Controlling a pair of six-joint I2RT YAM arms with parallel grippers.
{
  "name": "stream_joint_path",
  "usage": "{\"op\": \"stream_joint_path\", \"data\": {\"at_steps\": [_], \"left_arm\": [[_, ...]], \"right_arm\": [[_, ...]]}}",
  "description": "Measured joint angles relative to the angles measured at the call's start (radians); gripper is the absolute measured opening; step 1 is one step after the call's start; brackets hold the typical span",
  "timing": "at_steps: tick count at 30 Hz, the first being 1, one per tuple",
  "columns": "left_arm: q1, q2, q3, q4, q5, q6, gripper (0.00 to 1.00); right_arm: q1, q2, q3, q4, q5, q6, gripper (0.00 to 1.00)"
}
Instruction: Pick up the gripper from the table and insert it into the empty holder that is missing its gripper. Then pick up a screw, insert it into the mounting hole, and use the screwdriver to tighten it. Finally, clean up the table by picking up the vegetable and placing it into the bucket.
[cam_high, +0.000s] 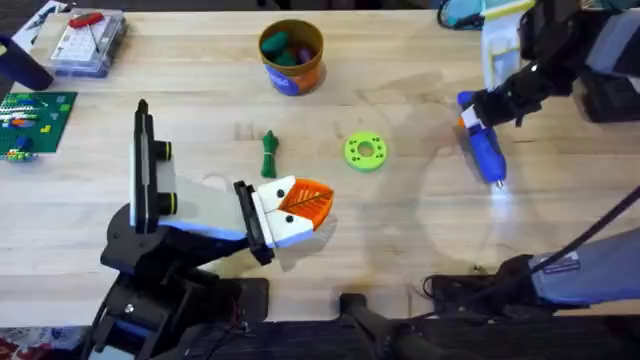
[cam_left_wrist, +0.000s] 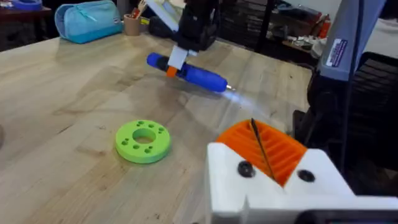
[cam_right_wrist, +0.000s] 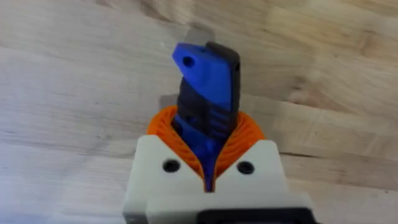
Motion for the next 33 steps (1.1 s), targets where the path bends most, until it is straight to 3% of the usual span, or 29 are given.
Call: {"op": "stream_joint_path", "data": {"at_steps": [13,21,25,33], "left_arm": [[0.0,0.0,0.0,0.0,0.0,-0.003,0.011],[0.0,0.0,0.0,0.0,0.0,-0.003,0.011],[0.0,0.0,0.0,0.0,0.0,-0.003,0.011],[0.0,0.0,0.0,0.0,0.0,-0.003,0.011]], "right_arm": [[-0.001,-0.235,0.402,-0.105,0.0,0.176,0.025],[0.013,-0.296,0.665,-0.109,0.0,0.262,0.025],[0.043,-0.32,0.721,-0.102,0.0,0.276,0.025],[0.138,-0.392,0.727,-0.031,0.0,0.293,0.025]]}}
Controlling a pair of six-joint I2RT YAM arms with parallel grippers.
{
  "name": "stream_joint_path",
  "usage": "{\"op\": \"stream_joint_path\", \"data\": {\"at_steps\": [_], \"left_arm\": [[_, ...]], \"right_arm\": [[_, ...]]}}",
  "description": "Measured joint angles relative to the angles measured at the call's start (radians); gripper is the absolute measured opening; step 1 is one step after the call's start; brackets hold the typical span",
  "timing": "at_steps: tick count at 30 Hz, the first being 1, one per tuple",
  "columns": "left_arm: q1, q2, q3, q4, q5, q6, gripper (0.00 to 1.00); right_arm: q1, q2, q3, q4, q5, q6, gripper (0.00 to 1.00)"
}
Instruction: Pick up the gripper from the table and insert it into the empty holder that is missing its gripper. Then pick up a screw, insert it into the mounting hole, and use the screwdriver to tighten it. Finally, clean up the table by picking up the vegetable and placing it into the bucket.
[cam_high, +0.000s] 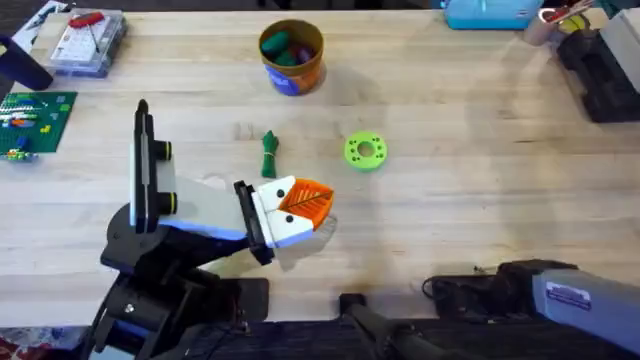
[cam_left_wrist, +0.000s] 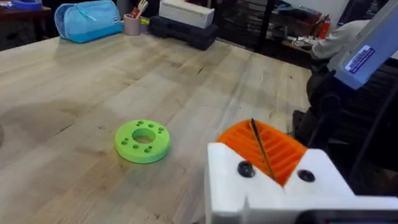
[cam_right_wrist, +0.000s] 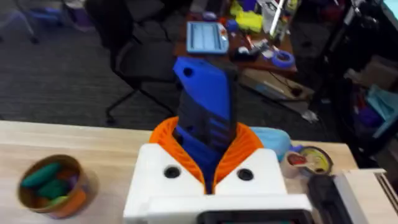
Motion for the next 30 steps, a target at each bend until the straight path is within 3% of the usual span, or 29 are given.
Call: {"op": "stream_joint_path", "data": {"at_steps": [4,12,16,21,25,30], "left_arm": [[0.0,0.0,0.0,0.0,0.0,0.0,0.011],[0.0,0.0,0.0,0.0,0.0,0.0,0.011],[0.0,0.0,0.0,0.0,0.0,0.0,0.011],[0.0,0.0,0.0,0.0,0.0,0.0,0.011],[0.0,0.0,0.0,0.0,0.0,0.0,0.011],[0.0,0.0,0.0,0.0,0.0,0.0,0.011]], "right_arm": [[0.042,-0.049,0.0,0.005,-0.027,0.064,0.025],[0.051,-0.105,-0.017,0.147,-0.26,0.176,0.025],[0.06,-0.163,-0.153,0.285,-0.297,0.225,0.025],[0.094,-0.26,-0.43,0.542,-0.343,0.276,0.025],[0.104,-0.311,-0.621,0.777,-0.476,0.301,0.025],[0.105,-0.301,-0.692,0.936,-0.708,0.328,0.025]]}}
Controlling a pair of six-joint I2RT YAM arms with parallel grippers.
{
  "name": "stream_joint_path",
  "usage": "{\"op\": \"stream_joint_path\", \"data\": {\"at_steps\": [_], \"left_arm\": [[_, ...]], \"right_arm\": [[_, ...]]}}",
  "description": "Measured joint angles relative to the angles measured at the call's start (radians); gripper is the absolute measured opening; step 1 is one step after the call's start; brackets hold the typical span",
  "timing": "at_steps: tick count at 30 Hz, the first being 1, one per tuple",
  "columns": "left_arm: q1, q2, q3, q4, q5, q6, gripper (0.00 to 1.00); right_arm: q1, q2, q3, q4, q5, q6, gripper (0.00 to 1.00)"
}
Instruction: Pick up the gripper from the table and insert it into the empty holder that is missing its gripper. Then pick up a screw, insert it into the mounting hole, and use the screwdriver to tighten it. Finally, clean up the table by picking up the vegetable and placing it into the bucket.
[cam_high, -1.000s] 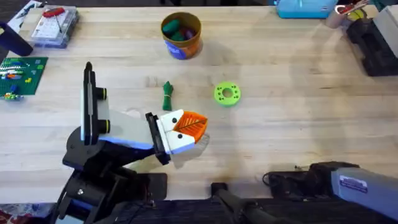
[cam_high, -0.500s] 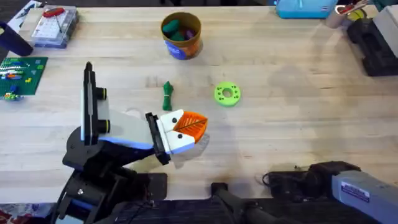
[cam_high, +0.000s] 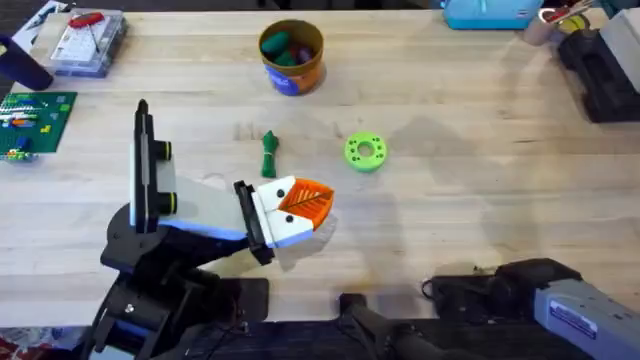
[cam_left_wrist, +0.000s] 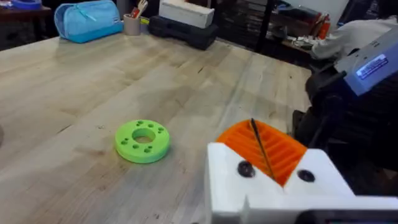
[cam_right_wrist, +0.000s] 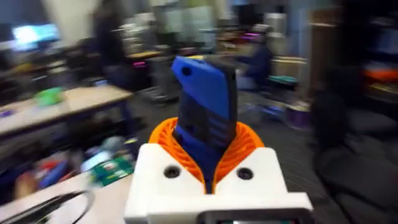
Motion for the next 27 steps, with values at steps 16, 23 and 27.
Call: {"op": "stream_joint_path", "data": {"at_steps": [16,23,27], "left_arm": [[0.0,0.0,0.0,0.0,0.0,0.0,0.011],[0.0,0.0,0.0,0.0,0.0,0.0,0.011],[0.0,0.0,0.0,0.0,0.0,0.0,0.011]], "right_arm": [[0.156,0.203,-0.005,0.487,-0.419,0.259,0.025],[0.253,0.233,-0.005,0.547,-0.436,0.298,0.025],[0.293,0.233,-0.005,0.573,-0.445,0.306,0.025]]}}
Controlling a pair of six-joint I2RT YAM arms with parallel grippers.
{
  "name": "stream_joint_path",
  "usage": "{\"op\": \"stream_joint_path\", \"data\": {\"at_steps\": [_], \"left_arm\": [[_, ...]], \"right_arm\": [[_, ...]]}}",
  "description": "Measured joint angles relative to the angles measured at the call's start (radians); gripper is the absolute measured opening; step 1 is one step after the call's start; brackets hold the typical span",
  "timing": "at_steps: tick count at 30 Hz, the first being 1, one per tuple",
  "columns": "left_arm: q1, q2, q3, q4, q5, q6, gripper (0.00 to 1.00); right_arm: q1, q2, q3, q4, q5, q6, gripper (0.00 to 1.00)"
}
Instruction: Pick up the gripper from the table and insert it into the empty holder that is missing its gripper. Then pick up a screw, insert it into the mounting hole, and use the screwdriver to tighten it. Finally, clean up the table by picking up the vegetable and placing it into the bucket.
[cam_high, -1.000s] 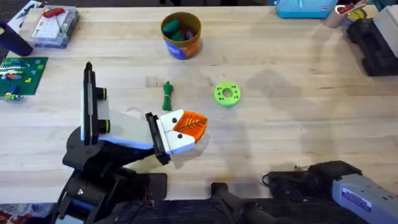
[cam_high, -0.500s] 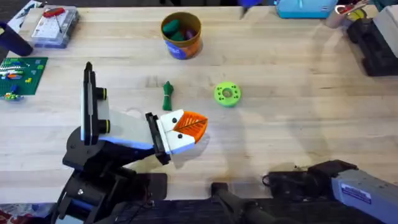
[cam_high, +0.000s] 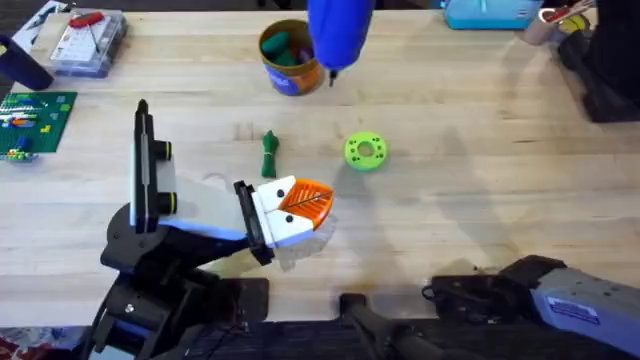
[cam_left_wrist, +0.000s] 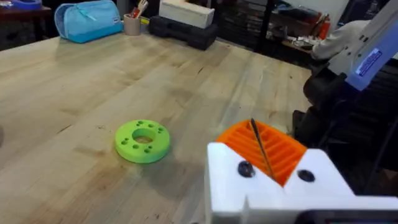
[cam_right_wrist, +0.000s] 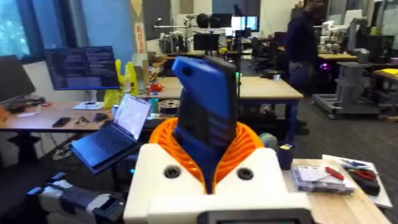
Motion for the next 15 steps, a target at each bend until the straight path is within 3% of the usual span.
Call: {"op": "stream_joint_path", "data": {"at_steps": [15], "left_arm": [[0.0,0.0,0.0,0.0,0.0,0.0,0.011]], "right_arm": [[0.079,0.0,0.041,0.041,-0.003,0.03,0.025]]}}
